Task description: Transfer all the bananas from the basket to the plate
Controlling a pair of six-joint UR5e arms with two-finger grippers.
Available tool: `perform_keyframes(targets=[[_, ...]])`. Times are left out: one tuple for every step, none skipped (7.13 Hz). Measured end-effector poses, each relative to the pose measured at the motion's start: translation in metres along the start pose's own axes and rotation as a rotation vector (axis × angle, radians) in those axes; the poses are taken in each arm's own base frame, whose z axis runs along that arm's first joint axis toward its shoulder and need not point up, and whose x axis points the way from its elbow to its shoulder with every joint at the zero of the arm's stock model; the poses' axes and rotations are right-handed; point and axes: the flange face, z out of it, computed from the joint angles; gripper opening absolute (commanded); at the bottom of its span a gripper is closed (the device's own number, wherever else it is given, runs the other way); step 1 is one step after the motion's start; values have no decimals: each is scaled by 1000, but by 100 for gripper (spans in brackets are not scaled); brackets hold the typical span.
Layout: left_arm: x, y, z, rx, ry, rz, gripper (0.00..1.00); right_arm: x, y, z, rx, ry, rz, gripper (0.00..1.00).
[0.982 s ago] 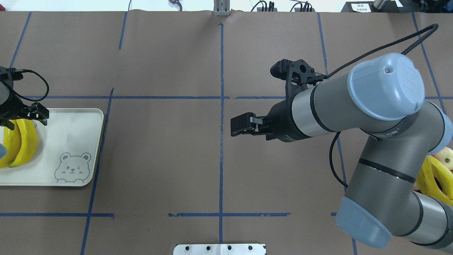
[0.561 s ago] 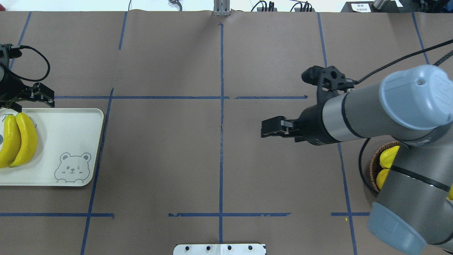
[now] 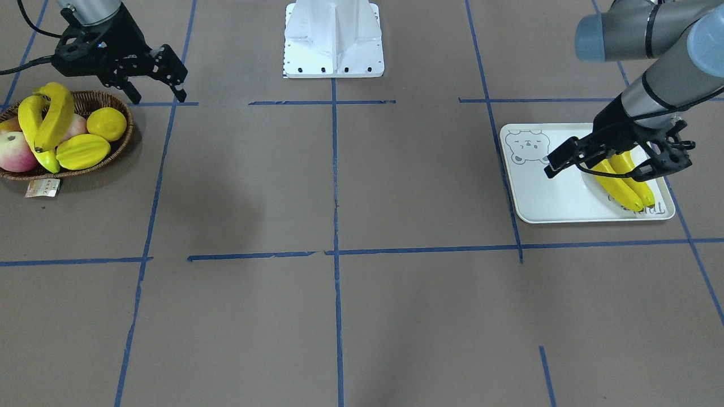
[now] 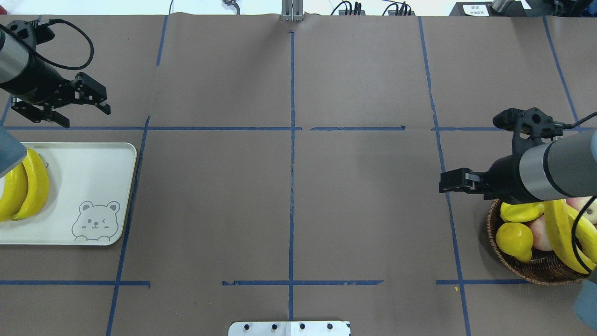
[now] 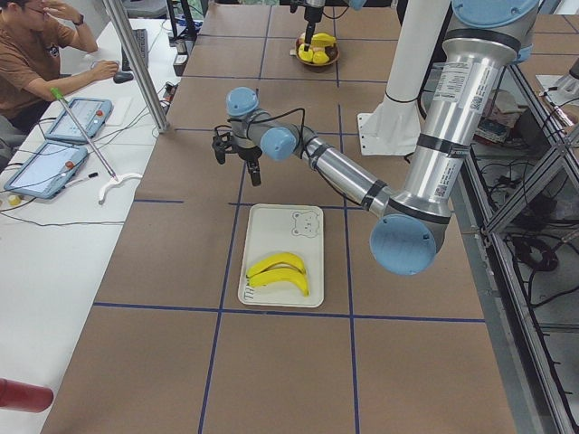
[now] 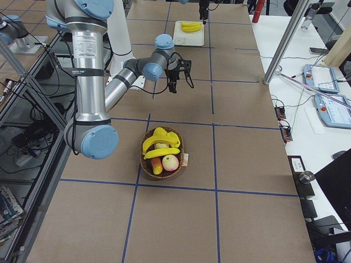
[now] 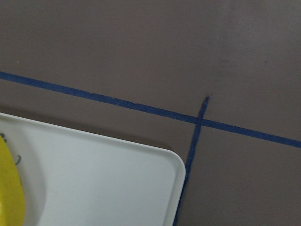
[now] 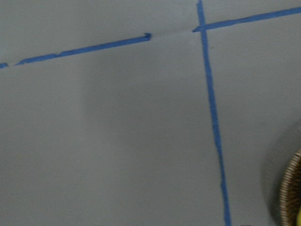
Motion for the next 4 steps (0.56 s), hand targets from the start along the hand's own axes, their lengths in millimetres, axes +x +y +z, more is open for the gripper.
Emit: perform_keyframes(targets=[[18, 9, -4, -16, 27, -21, 100, 31, 8, 3, -7, 62, -30, 100], [35, 19, -3, -30, 43, -32, 100, 59, 14, 7, -7, 129, -75, 100], [45, 28, -3, -38, 54, -35, 99, 84, 18, 10, -1, 193, -120, 100], [52, 35, -6, -41, 63, -34, 99, 108, 22, 13, -1, 257, -166, 100]])
